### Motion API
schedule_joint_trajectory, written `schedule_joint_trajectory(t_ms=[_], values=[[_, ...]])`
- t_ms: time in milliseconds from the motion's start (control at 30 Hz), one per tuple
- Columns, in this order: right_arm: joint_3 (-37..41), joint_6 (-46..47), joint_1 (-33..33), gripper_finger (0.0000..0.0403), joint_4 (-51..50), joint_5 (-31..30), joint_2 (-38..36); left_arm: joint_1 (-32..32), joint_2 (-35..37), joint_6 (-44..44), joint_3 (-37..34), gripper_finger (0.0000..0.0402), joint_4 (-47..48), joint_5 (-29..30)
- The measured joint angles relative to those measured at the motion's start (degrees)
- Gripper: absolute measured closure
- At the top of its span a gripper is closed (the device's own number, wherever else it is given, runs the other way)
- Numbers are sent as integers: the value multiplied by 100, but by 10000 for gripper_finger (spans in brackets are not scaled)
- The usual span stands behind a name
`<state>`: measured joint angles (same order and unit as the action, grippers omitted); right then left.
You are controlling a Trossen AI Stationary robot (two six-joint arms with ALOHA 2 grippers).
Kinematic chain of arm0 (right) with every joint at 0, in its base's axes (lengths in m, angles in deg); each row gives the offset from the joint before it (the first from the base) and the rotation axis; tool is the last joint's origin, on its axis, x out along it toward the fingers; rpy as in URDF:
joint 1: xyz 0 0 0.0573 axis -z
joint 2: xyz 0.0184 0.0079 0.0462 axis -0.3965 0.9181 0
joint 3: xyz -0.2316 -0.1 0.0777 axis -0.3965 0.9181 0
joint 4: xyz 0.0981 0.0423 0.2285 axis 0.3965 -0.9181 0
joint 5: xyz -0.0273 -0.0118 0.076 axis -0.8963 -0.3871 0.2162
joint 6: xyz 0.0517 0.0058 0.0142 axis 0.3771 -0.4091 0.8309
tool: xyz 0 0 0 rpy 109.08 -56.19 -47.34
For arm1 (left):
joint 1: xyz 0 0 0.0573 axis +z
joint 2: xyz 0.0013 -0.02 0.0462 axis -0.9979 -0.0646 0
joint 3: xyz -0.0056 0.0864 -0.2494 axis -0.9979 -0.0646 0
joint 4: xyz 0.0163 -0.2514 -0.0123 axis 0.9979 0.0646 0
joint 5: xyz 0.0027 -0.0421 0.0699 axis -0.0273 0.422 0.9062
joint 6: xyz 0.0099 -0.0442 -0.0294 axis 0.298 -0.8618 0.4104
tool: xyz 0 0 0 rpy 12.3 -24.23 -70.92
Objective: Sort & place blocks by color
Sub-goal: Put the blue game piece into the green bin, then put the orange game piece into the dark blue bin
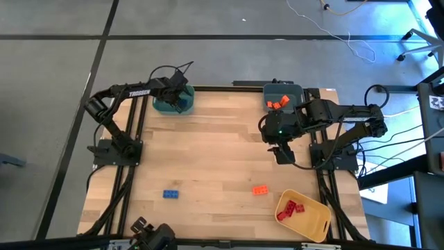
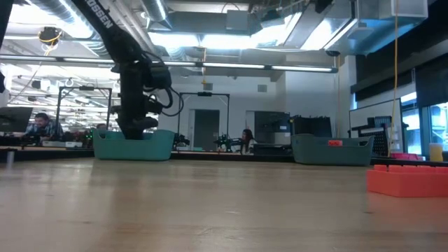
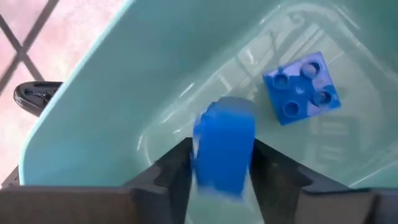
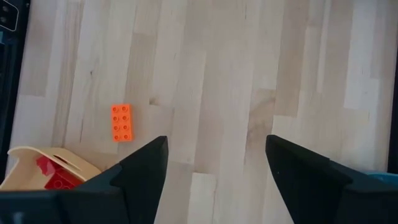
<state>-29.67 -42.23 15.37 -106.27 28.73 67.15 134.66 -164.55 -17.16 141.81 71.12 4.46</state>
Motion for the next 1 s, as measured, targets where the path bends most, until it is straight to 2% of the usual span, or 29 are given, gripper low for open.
schedule_joint_trajectory(t_ms=[167, 400, 533, 733, 867, 1000], values=[[0, 2, 0, 132, 2, 1, 0, -144, -1, 5, -6, 234, -20, 86], [0, 11, -1, 132, 2, 1, 0, -499, -1, 5, -6, 232, 43, 147], [0, 17, -1, 132, 2, 1, 0, -772, -1, 51, 115, 230, 166, 533], [0, 24, 0, 132, 0, 1, 0, -1106, -1, 56, 643, 231, 566, 1226], [0, 155, 0, 132, 0, 1, 0, -1251, 1, 52, 1130, 231, 988, 1224], [0, 328, 0, 132, -10, 2, 0, -1473, 1, -1, 1773, 231, 1829, 1101]])
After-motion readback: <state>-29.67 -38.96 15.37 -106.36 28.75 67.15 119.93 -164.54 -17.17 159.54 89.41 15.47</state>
